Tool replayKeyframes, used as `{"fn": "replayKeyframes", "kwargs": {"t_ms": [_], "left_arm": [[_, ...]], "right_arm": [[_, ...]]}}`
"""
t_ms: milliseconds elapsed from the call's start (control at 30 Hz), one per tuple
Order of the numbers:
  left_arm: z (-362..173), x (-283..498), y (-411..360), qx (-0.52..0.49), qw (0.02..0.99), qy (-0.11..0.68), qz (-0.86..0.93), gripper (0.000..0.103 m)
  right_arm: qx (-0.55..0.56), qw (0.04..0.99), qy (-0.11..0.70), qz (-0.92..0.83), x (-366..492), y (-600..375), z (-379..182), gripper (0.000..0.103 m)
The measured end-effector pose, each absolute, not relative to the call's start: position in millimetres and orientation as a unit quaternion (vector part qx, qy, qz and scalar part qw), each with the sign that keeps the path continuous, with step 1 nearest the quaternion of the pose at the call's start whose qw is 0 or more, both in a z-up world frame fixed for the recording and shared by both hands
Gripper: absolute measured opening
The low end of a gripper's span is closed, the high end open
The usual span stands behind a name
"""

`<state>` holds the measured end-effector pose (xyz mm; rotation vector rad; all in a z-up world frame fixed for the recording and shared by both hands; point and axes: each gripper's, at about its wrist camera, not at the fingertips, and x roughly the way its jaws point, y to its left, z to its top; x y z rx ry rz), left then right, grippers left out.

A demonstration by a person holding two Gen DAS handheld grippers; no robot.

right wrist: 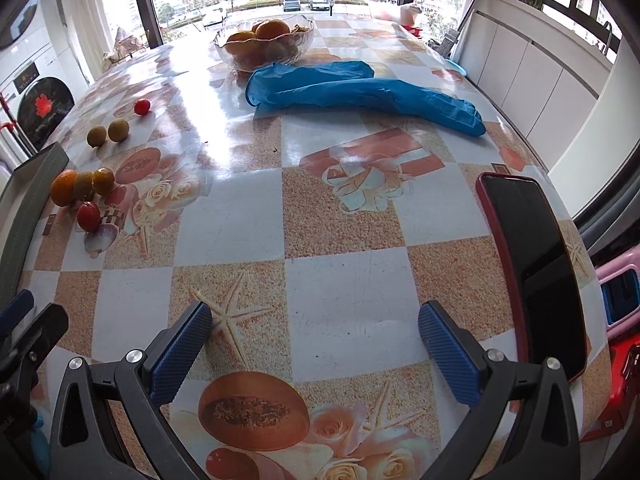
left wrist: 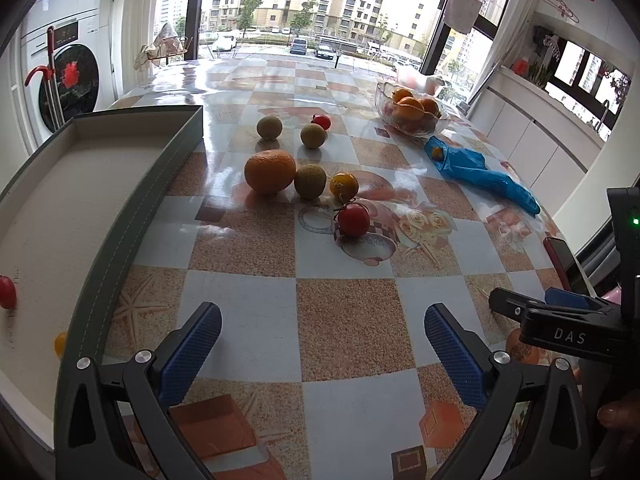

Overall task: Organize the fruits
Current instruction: 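Move both open tools back over the fruits on the table, then grasp a red tomato with the right tool while the left tool grasps a large orange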

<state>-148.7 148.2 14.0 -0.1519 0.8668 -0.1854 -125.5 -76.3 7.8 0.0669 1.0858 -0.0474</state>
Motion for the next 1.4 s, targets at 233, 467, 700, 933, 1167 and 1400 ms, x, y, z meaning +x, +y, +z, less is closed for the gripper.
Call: {"fn": "replayKeyframes", "kwargs": {"t_ms": [233, 467, 700, 933, 1167, 1400], "left_arm": [[48.7, -162.4, 176.9, -0.042, 0.925, 0.372, -0.062, 0.102], [74.0, -146.1, 209.3, -0.024, 0.933, 0.358, -0.037, 0.102], [80.2, -112.7, 203.0, 0.006, 0.929, 0.366, -0.05, 0.102], [54.6, -81.8, 156.5, 0.062, 0.906, 0.404, -0.109, 0.075], [32.1, -57.7, 141.3, 0.073, 0.888, 0.442, -0.108, 0.074], [20.4, -40.0, 141.5, 0.097, 0.877, 0.459, -0.101, 0.074]], "right_arm": [[-0.037, 0.866, 0.492, 0.08, -95.0, 8.2, 19.4, 0.103], [-0.068, 0.862, 0.486, 0.125, -72.2, 65.5, 10.3, 0.084], [-0.048, 0.872, 0.466, 0.142, -70.8, 57.4, 13.9, 0.023], [0.059, 0.869, 0.475, 0.125, -91.6, -14.0, 13.0, 0.022], [0.087, 0.87, 0.467, 0.129, -113.6, -36.1, 10.0, 0.023], [0.104, 0.868, 0.466, 0.137, -120.5, -43.5, 7.7, 0.023]]}}
